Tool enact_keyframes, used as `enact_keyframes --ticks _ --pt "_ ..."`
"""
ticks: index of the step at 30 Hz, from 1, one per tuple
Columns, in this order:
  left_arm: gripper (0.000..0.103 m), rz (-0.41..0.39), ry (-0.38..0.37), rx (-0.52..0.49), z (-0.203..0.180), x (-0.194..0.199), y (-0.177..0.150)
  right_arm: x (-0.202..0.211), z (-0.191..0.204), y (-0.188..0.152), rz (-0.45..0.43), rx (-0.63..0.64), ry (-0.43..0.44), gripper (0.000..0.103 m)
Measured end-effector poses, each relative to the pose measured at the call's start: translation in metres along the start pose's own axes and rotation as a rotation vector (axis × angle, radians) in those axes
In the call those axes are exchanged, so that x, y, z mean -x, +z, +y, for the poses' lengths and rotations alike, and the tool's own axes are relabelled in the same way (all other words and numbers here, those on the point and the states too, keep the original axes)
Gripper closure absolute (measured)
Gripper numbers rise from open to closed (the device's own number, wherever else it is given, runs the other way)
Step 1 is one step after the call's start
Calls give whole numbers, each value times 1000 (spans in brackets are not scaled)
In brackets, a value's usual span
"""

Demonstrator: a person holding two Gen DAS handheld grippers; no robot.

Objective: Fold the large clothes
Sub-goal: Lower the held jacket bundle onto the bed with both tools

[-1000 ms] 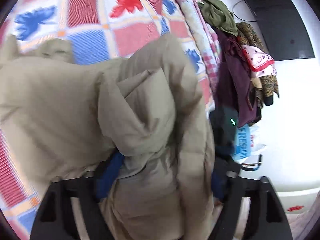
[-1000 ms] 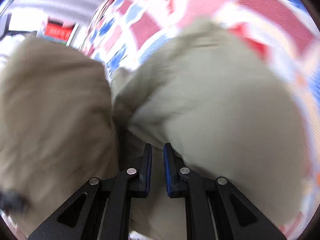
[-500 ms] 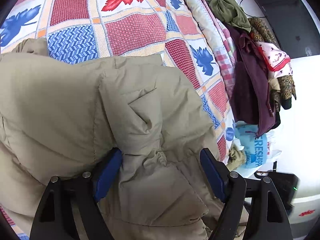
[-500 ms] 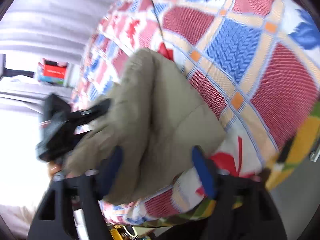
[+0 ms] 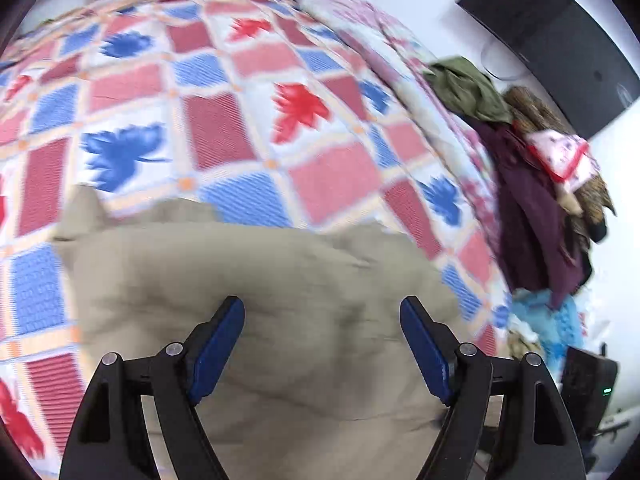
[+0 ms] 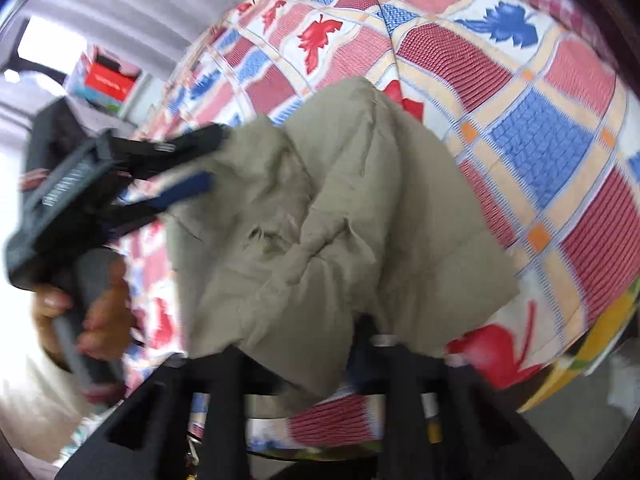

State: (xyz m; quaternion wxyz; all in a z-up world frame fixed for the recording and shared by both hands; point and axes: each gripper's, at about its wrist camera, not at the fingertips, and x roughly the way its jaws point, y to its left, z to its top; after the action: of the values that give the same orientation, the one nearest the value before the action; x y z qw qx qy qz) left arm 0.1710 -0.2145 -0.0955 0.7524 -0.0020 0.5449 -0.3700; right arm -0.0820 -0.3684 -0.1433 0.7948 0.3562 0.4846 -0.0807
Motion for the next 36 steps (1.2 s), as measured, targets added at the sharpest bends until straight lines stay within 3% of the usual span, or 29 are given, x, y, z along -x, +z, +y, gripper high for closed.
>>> enact_keyframes --ticks 2,3,6,10,13,15,17,23,26,29,31,32,33,36 --pt "23 0 104 0 21 -4 -1 3 0 3 -8 22 -12 89" --pt "23 7 110 16 28 -9 -2 6 1 4 -14 48 -32 89" --pt "23 0 98 45 30 -27 -1 12 1 6 -44 97 -91 89" --pt "23 -7 97 -33 -5 -62 3 18 -15 -3 -41 86 -140 89" --pt "22 6 77 -71 -26 -86 6 17 -34 -6 -42 40 -179 89" --pt "15 19 55 -65 -33 -96 8 14 -51 -6 -37 -4 -195 89" --pt "15 26 52 -63 -38 -102 8 5 -65 -6 -30 -28 -208 89" --pt "15 36 91 -98 -41 -106 4 -12 -93 -16 5 -133 -144 86" --pt "15 36 95 -97 -38 -105 4 5 -95 -16 17 -164 -129 76" --pt "15 35 99 -101 -37 -104 3 40 -88 -12 -65 -124 -175 74" --pt "15 34 101 -102 -37 -103 2 61 -80 -5 -132 -90 -196 60" --pt "15 33 103 -102 -37 -103 2 70 -75 2 -161 -75 -190 43" --pt "15 33 106 -103 -37 -102 2 73 -70 9 -175 -57 -169 36" --pt "15 28 125 -102 -37 -95 2 60 -53 32 -165 14 -132 36"
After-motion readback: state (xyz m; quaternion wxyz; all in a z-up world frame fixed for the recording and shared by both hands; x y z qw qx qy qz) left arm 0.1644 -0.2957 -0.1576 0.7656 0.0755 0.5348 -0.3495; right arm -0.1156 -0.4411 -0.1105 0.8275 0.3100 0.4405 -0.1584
